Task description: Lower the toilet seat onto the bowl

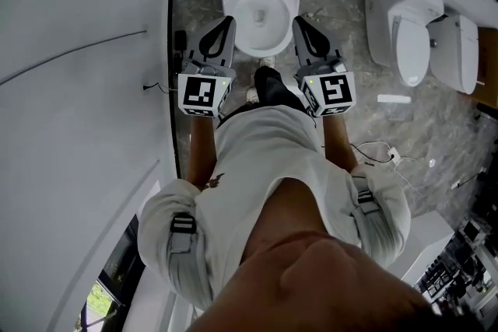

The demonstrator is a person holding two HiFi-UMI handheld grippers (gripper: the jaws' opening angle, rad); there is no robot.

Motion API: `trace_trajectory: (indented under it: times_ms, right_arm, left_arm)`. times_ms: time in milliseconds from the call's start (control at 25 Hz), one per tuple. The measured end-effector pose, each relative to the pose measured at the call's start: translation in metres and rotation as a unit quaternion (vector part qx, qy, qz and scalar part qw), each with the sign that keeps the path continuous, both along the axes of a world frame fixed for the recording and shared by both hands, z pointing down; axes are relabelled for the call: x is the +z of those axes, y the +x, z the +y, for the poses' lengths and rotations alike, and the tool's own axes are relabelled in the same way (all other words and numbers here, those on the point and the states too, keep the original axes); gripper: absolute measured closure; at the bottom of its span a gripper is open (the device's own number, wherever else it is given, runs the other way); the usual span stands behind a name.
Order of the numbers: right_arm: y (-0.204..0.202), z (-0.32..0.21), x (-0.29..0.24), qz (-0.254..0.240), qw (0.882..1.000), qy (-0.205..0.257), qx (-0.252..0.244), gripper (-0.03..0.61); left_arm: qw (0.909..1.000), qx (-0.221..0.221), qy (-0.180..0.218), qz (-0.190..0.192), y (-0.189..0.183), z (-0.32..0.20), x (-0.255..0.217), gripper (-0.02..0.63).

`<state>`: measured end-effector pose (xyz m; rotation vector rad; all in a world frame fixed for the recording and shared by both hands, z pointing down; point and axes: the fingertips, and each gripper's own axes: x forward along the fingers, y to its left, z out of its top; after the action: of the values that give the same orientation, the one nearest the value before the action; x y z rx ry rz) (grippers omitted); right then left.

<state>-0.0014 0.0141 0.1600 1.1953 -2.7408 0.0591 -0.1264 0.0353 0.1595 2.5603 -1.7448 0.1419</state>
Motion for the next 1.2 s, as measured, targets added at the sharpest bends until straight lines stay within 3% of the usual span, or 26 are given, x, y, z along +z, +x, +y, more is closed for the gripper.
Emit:
trace_trajectory:
  times_ms: [560, 920, 1200]
  right_arm:
    - [-0.004, -0.141, 0.022, -0.005, 0.999, -0.037, -0.008, 0.558]
    - [0.009, -0.200, 0.061, 0.016, 0.998, -0.068, 0.004, 0.557]
    - [0.011, -0.231, 0.092, 0.036, 0.997, -0.067, 0.008, 0.557]
  left_arm:
    - [0.9990, -0.003, -0.040, -0.019, -0.005, -0.132, 0.025, 0.592]
    - [0.9979, 0.014, -0.056, -0.029, 0.006, -0.195, 0.052, 0.591]
    - [0.9971, 0.012, -0.067, -0.035, 0.001, -0.230, 0.087, 0.591]
